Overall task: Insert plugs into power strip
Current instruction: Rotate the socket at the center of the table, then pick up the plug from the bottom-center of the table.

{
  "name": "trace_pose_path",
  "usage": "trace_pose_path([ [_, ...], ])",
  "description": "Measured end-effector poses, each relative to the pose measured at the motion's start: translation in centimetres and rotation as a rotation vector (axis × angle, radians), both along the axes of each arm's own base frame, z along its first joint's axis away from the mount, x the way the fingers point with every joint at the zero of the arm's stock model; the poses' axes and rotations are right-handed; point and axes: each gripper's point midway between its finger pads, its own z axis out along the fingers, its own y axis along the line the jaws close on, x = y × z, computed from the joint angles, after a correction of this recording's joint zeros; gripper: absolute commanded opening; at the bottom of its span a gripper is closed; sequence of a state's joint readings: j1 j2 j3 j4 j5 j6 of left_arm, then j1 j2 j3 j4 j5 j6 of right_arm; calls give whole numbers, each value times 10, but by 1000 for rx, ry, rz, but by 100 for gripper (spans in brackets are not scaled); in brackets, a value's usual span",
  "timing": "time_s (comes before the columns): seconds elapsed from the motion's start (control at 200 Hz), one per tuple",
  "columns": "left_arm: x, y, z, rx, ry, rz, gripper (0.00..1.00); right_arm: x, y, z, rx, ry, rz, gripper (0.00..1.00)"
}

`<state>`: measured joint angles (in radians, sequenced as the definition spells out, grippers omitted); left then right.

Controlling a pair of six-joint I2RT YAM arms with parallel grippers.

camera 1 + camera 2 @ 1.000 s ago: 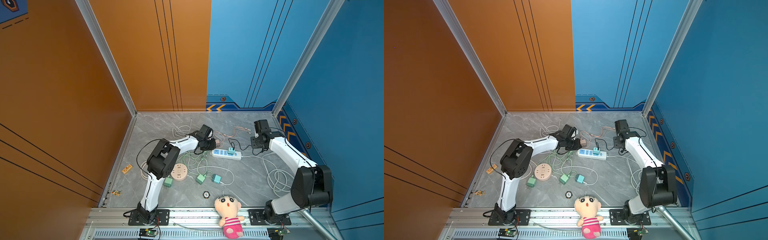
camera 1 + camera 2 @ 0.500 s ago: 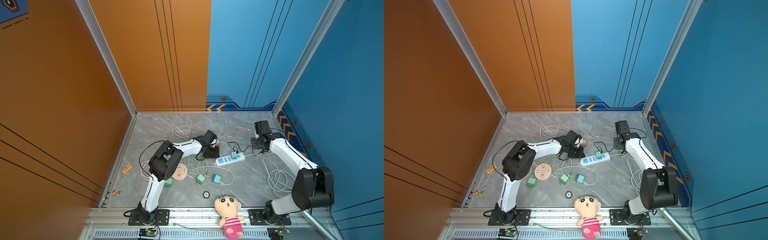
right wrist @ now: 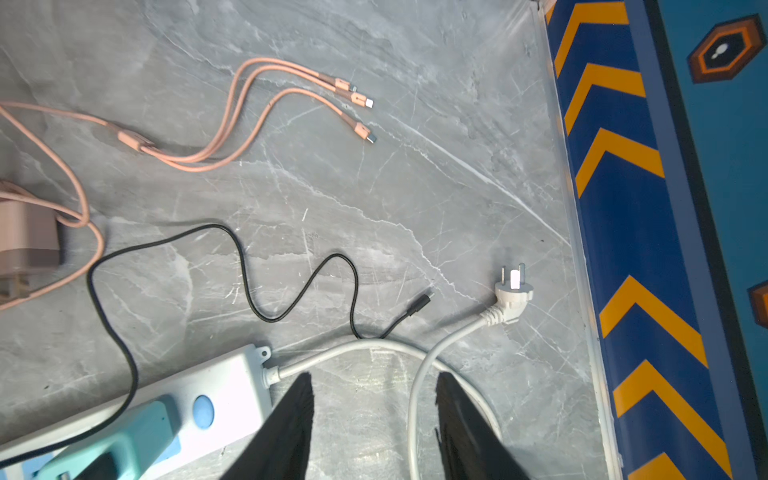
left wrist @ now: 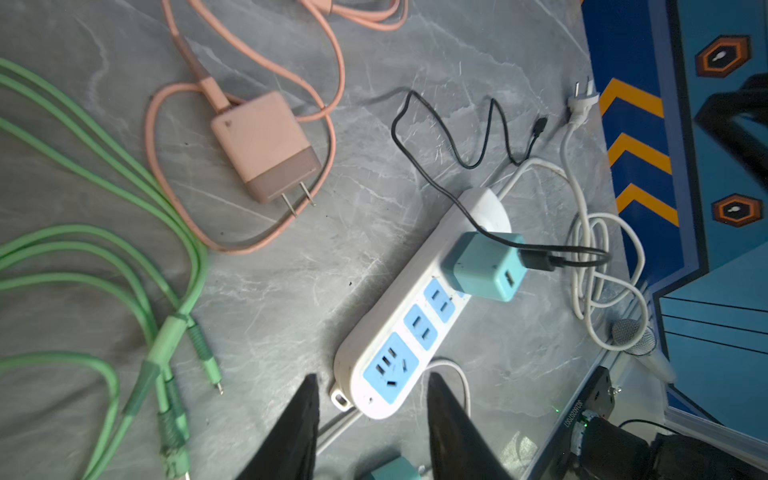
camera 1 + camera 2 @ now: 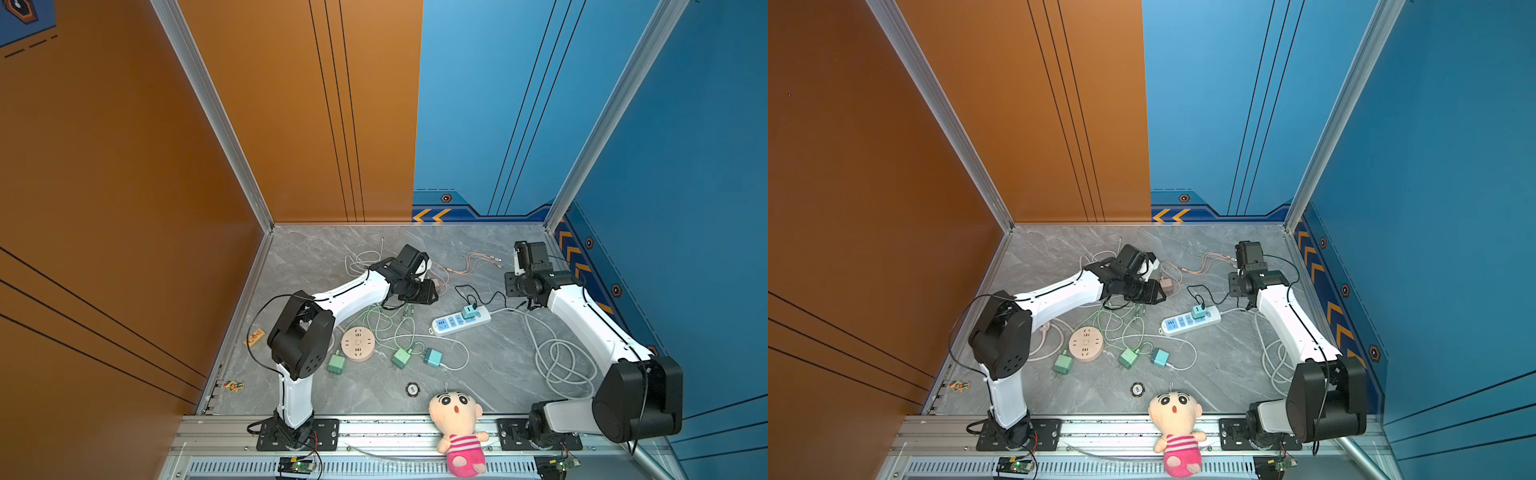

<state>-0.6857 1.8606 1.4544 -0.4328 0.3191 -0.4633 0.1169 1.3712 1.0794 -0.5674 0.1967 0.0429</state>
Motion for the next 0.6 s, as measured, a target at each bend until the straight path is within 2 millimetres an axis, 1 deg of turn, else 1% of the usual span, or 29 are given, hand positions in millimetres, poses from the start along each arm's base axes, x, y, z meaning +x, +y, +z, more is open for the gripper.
trace_pose_path([
  [0.105,-14,11,19,36,-37,-36,51,1,7,5,21,-21,22,50],
  [0.17,-27,17,23,70,-44,-65,52,1,13,9,36,-32,42,50],
  [0.21,-37,20,22,94,-43,-88,54,0,18,11,43,-39,55,50],
  [0.27,-57,24,16,136,-34,-138,55,0,24,16,58,-53,76,51],
  [0.37,-91,32,-1,214,-25,-244,55,-1,33,25,88,-82,100,51],
  [0.455,-113,37,-14,264,-11,-327,55,-2,40,33,117,-109,117,51],
  [0.511,-121,38,-19,282,-5,-366,55,-2,43,38,137,-126,123,51],
  [0.601,-125,36,-27,302,2,-403,55,-3,48,45,163,-150,133,51],
])
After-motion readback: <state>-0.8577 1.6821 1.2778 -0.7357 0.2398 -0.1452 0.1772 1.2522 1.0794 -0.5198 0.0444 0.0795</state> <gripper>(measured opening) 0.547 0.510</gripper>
